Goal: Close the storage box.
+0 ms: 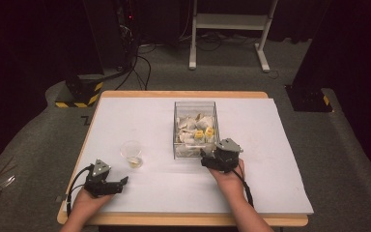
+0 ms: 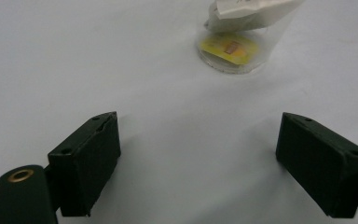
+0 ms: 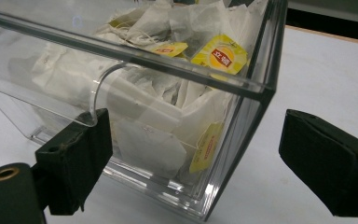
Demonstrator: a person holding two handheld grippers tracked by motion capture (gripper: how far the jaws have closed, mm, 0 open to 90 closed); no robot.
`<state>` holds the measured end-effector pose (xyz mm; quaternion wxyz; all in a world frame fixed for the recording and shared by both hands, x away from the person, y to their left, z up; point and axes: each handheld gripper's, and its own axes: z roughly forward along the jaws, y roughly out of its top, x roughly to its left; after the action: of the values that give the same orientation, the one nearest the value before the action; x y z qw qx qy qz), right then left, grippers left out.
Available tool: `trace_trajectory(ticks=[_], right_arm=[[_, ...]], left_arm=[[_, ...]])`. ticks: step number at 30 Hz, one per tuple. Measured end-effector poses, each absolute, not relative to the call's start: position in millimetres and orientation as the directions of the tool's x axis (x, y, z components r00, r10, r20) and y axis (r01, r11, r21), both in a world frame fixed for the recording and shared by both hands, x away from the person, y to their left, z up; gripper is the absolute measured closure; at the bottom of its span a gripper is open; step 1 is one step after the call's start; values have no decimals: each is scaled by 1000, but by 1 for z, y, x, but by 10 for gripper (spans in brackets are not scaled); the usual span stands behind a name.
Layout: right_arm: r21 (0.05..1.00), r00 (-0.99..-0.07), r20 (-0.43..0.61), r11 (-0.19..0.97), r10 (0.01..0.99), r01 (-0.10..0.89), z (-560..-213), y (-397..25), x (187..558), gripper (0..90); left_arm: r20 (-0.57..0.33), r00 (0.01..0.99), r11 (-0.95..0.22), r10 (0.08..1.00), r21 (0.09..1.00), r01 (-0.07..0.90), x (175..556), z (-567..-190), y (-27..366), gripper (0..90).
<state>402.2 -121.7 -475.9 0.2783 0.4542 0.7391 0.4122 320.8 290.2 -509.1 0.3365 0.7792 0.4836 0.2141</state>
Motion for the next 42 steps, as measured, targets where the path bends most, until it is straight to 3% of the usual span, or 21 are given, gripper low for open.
trace_trajectory(ticks=[17, 25, 34, 42], right_arm=[[868, -413, -19, 220, 911, 446, -479, -115, 416, 103], [851, -438, -39, 259, 898, 457, -478, -116, 409, 159], [860, -468, -29, 261, 883, 439, -472, -131, 391, 194], [860, -442, -16, 238, 897, 452, -472, -159, 384, 219]], left_arm=[[9, 439, -305, 898, 732, 609, 321, -509, 290, 139], [9, 440, -305, 898, 732, 609, 321, -509, 290, 139], [9, 439, -305, 898, 732, 609, 321, -509, 290, 139], [10, 439, -306, 898, 732, 609, 320, -509, 290, 139]])
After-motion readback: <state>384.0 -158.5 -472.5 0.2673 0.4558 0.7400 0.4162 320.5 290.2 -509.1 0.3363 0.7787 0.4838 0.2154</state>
